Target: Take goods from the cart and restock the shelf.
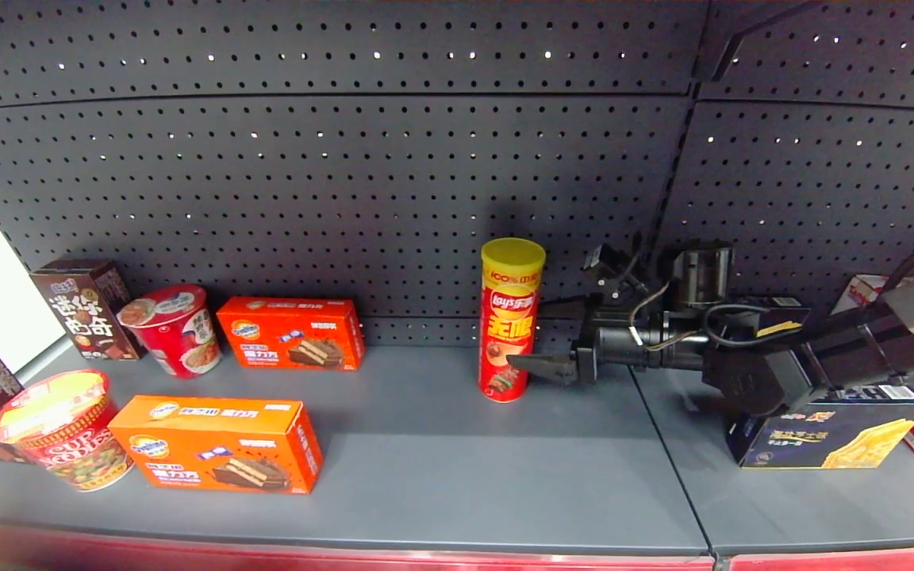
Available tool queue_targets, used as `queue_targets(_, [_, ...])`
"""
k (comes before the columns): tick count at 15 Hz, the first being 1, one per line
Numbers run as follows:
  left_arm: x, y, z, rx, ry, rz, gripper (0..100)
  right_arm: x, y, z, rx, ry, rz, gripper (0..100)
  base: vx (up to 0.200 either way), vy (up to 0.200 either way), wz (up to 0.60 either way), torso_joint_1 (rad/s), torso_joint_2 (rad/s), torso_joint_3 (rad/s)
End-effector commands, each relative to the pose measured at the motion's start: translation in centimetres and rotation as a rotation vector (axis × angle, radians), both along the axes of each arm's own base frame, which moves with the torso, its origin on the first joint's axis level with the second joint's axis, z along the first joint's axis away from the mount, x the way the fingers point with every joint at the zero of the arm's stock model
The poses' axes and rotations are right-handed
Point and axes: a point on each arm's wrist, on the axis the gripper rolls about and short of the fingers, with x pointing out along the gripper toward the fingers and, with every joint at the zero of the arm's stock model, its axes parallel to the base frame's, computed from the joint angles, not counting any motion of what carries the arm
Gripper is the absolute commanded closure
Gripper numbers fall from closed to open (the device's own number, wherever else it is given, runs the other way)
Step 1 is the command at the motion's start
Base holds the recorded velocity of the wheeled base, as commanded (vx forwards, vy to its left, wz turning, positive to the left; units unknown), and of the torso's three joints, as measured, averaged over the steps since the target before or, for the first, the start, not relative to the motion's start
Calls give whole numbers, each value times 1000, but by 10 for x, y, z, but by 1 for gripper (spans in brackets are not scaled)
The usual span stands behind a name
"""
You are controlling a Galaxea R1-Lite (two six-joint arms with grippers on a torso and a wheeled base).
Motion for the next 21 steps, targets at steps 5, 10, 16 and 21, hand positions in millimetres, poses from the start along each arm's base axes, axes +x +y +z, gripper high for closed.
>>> queue_targets(5, [1, 0, -3, 6, 10, 4, 100, 13, 15, -16, -4, 12, 20, 0, 0, 0, 0, 0, 0, 0])
queue_targets(10, [1, 0, -3, 5, 12, 4, 100, 20, 24, -27, -12, 25, 21, 0, 0, 0, 0, 0, 0, 0])
queue_targets(16, [1, 0, -3, 4, 9, 4, 100, 29, 35, -34, -10, 26, 30, 0, 0, 0, 0, 0, 0, 0])
queue_targets(21, [1, 0, -3, 6, 12, 4, 100, 34, 38, -36, -10, 22, 23, 0, 0, 0, 0, 0, 0, 0])
